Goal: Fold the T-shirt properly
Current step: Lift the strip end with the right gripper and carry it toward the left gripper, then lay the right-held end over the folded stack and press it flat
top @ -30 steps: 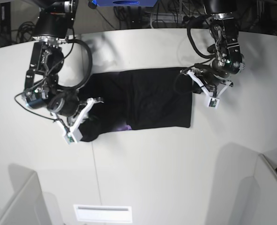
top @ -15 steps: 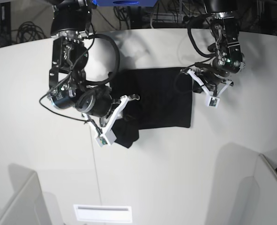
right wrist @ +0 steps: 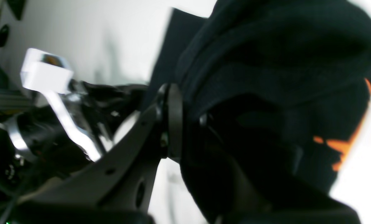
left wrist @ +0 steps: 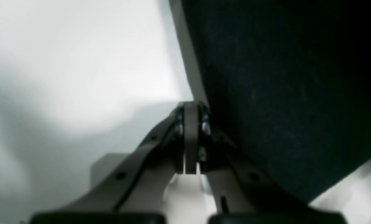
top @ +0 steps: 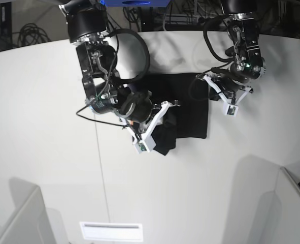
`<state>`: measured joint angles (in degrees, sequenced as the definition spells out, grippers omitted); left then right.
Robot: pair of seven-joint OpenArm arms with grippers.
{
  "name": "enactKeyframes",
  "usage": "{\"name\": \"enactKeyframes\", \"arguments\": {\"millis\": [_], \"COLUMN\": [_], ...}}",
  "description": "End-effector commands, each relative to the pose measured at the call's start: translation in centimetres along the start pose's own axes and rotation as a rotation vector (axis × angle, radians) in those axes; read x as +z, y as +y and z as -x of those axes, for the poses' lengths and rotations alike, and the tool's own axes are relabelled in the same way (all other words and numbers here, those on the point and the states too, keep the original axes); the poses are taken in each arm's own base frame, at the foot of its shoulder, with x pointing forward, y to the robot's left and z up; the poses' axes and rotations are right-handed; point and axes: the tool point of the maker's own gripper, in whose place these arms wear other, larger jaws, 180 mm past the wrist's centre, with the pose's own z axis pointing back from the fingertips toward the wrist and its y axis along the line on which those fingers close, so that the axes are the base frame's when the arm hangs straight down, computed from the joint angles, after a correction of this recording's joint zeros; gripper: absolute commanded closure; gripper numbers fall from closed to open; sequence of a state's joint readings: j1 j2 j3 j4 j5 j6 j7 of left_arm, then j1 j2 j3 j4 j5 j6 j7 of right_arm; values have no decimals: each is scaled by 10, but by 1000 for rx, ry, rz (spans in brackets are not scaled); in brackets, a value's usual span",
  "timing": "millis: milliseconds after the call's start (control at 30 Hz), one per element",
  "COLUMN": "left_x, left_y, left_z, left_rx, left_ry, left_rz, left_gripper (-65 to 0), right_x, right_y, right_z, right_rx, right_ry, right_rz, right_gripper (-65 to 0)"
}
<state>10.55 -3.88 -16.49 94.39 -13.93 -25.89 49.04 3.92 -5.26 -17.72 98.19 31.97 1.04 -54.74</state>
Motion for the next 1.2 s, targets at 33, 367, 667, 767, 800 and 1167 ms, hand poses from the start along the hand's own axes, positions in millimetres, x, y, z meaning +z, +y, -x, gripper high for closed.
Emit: {"name": "enactKeyframes", "arguments": {"millis": [33,367,667,767,800,1167], "left_x": [3,7,7,7,10,72], "left_y": [2,9,9,10,14,82], "left_z": [-9,1,1,1,2,6], "left_rx": [-11,-22,-22,-21,-12,55], "left_ry": [-23,1,1,0,-1,-72], "left_rz": [-6,-19,-19,-19,-31,-245], "left_gripper": [0,0,0,0,0,0], "right_x": [-4,-19,-35,-40,-42,-49], "right_y": [8,25,11,5,3,-3], "right_z": [-12,0,17,22,25,36], "right_rx": [12,49,18,10,3,-10], "right_ry": [-45,-18,48,72,83,132], "right_rz": [-23,-56,-30,-19,-18,-7], "right_gripper": [0,0,0,0,0,-351]}}
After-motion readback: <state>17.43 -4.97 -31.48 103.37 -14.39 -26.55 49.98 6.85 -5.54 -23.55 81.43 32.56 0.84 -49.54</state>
